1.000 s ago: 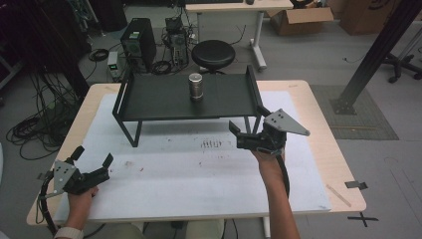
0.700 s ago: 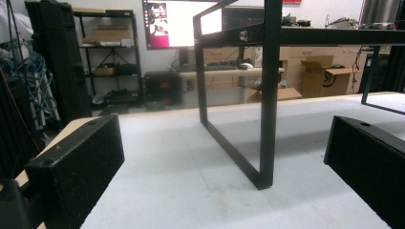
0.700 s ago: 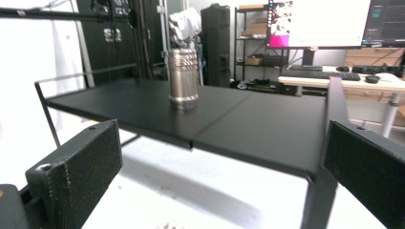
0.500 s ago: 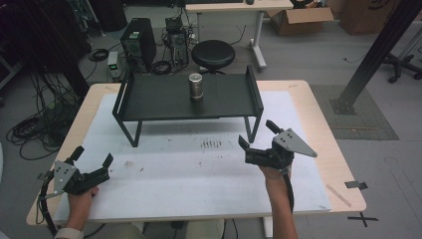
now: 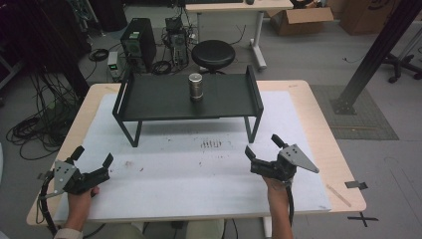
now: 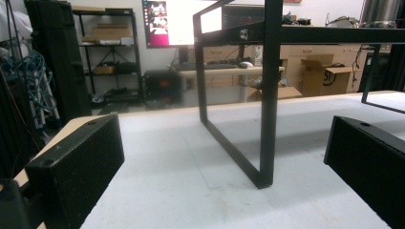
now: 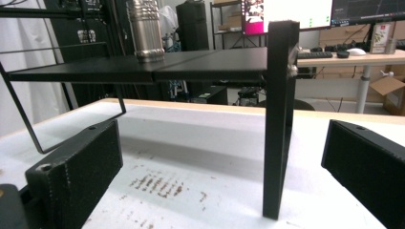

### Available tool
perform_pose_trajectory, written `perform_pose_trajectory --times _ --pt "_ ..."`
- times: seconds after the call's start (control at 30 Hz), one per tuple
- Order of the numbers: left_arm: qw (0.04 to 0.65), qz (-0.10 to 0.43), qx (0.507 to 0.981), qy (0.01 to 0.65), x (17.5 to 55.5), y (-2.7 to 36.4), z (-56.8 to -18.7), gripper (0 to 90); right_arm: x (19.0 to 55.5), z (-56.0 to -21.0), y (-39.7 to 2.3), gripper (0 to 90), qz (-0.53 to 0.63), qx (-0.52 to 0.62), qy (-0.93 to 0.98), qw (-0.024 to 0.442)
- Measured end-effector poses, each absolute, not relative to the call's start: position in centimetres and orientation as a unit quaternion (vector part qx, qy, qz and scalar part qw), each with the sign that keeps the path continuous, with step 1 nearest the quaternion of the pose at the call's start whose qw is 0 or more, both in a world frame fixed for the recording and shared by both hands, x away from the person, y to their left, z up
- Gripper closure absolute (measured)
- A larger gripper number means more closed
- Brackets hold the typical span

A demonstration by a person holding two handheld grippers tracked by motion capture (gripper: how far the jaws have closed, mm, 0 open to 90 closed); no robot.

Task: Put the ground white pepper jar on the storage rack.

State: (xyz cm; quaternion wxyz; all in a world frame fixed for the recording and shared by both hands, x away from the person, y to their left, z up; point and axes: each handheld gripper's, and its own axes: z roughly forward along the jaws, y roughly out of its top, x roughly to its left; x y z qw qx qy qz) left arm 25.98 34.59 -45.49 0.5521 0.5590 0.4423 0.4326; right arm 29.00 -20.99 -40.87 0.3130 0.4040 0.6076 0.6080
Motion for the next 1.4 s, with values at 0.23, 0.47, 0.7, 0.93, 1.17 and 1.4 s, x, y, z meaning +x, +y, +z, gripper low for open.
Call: perform_pose_trajectory --times 0.23,0.47,0.7,0.93,1.17,1.4 --pt "0.552 0.432 0.559 0.443 26.0 34.6 -45.5 0.2 29.0 -42.3 -21.2 0.0 0.600 0.411 0.607 0.320" --pt "0.552 0.433 0.559 0.442 26.0 34.6 -45.5 0.2 28.9 -43.3 -20.9 0.0 0.592 0.412 0.611 0.326" --pt "0.552 0.433 0.558 0.442 26.0 34.6 -45.5 0.2 28.7 -44.2 -20.8 0.0 0.588 0.416 0.611 0.329" --pt "0.553 0.434 0.558 0.441 25.9 34.6 -45.5 0.2 28.4 -44.9 -20.7 0.0 0.582 0.417 0.611 0.338" --pt "0.553 0.435 0.558 0.441 25.9 34.6 -45.5 0.2 28.0 -45.0 -20.4 0.1 0.580 0.404 0.608 0.360" --pt "0.553 0.437 0.557 0.440 25.9 34.6 -45.5 0.2 27.5 -45.2 -20.3 1.3 0.583 0.397 0.598 0.380"
